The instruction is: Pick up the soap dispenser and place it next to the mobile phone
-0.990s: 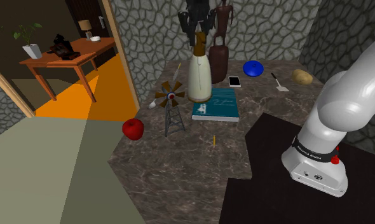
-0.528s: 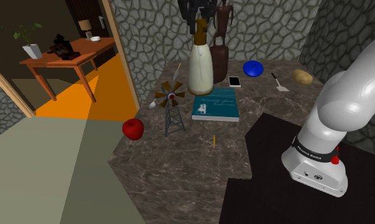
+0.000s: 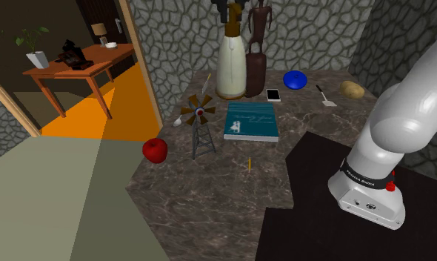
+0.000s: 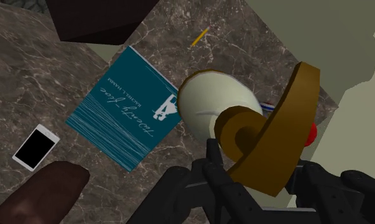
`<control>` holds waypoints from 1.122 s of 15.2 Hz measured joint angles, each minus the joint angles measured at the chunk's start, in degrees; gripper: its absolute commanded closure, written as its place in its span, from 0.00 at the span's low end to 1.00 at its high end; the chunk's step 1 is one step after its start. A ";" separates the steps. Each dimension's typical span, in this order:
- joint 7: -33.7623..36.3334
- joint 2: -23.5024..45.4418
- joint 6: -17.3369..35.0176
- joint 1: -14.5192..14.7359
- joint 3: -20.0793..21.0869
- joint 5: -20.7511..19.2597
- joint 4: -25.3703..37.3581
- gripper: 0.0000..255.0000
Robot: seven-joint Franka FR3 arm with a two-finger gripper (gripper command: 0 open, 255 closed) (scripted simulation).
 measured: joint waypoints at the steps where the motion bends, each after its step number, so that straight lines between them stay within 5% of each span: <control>1: 0.13 0.52 -0.91 0.00 0.05 -0.08 1.43 1.00; 9: 1.08 4.60 -8.13 0.06 0.37 -0.69 12.70 1.00; 17: -9.07 -1.95 -2.46 -3.57 -5.62 -1.16 -0.13 1.00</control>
